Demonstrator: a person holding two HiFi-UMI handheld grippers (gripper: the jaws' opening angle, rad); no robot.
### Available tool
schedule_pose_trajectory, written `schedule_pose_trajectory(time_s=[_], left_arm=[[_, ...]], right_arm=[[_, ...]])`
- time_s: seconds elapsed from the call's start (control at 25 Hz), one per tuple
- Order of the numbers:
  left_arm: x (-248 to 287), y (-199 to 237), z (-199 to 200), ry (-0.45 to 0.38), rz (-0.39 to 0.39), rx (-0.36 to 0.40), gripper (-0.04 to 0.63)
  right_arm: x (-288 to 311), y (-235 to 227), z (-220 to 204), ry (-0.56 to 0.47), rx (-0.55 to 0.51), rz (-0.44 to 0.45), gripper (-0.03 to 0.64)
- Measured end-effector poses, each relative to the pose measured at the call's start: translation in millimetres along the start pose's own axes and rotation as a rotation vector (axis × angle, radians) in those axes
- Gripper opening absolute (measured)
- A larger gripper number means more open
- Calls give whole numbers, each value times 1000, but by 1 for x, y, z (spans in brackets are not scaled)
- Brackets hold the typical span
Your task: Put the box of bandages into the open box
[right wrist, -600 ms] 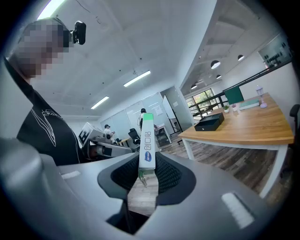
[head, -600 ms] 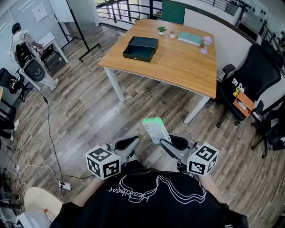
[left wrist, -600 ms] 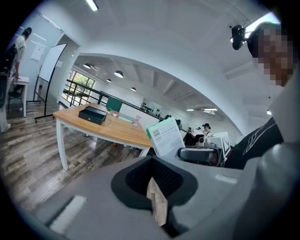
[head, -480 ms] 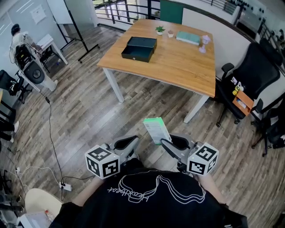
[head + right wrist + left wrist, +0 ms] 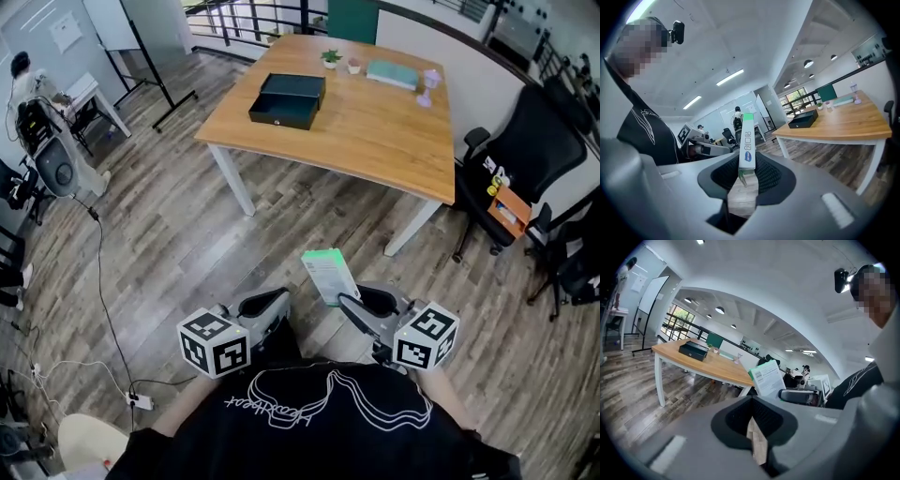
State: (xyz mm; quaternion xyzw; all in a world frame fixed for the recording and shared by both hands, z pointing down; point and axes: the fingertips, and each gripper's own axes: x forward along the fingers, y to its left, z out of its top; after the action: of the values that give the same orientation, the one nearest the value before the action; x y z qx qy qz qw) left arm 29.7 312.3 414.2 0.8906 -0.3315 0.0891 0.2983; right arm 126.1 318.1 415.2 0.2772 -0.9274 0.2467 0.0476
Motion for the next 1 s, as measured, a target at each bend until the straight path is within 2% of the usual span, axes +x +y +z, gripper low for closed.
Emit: schedule_pose_trajectory(time_s=[0.24, 0.44, 0.72, 1.0], left_arm=[[6, 64, 17, 5, -1, -64, 2], [12, 139, 46, 9, -8, -98, 2], [20, 237, 123, -18, -21, -94, 2], [23, 292, 170, -13, -25, -78, 2]], right_arm=[[57, -23, 9, 36, 39, -6, 117], [126, -50, 26, 69, 60, -14, 117], [231, -89, 85, 74, 35, -24, 115], [286, -111, 129, 66, 5, -45, 115]])
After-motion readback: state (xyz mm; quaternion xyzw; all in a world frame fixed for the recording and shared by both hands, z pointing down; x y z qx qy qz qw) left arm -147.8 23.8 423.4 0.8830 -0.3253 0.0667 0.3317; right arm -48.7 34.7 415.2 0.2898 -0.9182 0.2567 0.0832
